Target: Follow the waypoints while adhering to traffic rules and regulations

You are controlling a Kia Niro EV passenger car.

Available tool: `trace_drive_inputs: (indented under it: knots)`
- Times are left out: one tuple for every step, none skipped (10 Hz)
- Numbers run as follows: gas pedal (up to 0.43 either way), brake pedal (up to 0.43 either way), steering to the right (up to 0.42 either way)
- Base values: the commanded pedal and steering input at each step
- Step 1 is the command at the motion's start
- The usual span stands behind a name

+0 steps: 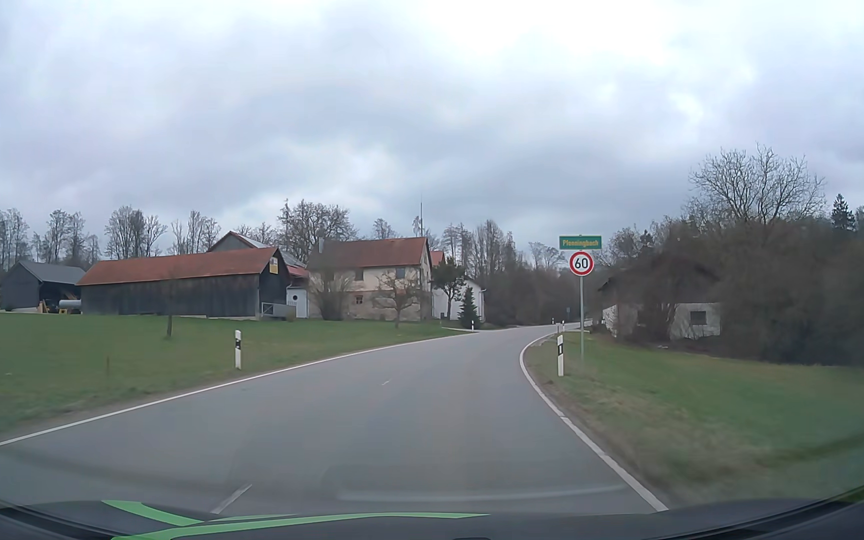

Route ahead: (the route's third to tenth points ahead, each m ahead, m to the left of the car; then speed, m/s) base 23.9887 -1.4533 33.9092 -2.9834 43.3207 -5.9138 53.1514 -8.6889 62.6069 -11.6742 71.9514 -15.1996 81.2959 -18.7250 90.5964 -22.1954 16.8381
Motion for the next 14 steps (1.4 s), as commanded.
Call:
trace_drive_inputs:
  knots:
    - [0.197,0.000,0.034]
    - [0.197,0.000,0.034]
    - [0.189,0.000,0.034]
    - [0.189,0.000,0.034]
    - [0.189,0.000,0.034]
    - [0.177,0.000,0.034]
    - [0.177,0.000,0.034]
    - [0.177,0.000,0.034]
    - [0.177,0.000,0.034]
    - [0.169,0.000,0.034]
    - [0.169,0.000,0.033]
    - [0.169,0.000,0.032]
    - [0.169,0.000,0.031]
    - [0.169,0.000,0.030]
